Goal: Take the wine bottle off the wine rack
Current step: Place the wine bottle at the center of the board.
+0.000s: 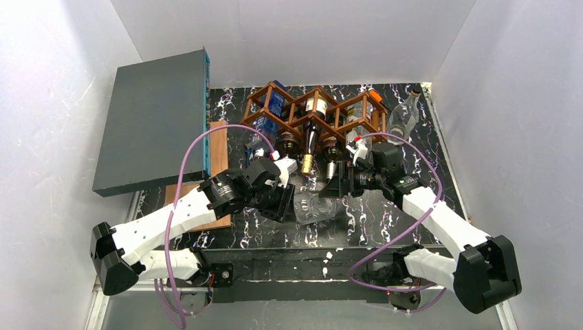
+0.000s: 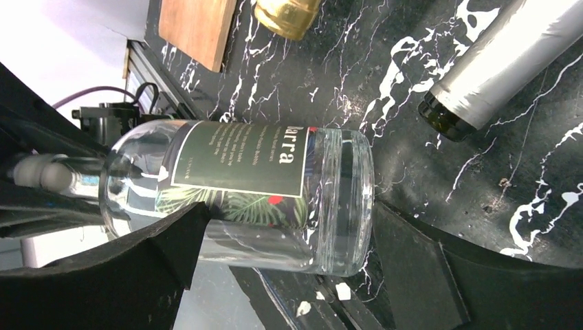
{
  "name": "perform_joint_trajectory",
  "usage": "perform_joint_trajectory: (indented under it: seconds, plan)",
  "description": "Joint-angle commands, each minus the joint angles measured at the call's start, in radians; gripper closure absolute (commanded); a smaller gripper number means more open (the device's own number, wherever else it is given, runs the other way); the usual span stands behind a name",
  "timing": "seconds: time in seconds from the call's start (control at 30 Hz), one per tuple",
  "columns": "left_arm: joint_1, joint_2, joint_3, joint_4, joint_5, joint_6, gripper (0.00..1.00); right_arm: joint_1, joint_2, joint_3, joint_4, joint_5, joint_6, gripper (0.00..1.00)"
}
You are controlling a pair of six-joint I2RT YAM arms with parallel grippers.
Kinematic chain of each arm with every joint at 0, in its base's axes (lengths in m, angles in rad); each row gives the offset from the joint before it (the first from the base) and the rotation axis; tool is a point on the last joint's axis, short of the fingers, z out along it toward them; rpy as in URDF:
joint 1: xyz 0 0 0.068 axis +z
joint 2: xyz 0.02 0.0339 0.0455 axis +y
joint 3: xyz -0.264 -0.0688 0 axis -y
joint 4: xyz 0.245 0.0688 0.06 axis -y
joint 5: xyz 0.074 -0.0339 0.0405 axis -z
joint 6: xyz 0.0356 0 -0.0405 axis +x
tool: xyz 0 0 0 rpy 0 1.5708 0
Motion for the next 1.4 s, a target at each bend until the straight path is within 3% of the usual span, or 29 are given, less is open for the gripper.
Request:
perform_joint_trajectory:
  seconds: [0.0,0.73,1.07,1.37]
  plan:
    - [0.013,-0.045,0.009,0.122,-0.080,-0.002,1.00,0.019,-0.045,0.054,-0.035,-0.124,-0.040,0.02]
    - [0.013,-0.013,0.049,0.066,-0.094,0.037,1.00,-0.011,-0.068,0.191,-0.230,-0.276,-0.388,0.02]
    - [0.013,0.063,0.118,0.029,-0.099,0.030,1.00,-0.011,-0.032,0.337,-0.507,-0.332,-0.787,0.02]
    - [0.013,0.132,0.185,-0.013,-0.111,0.004,1.00,-0.011,-0.025,0.475,-0.694,-0.253,-1.062,0.02]
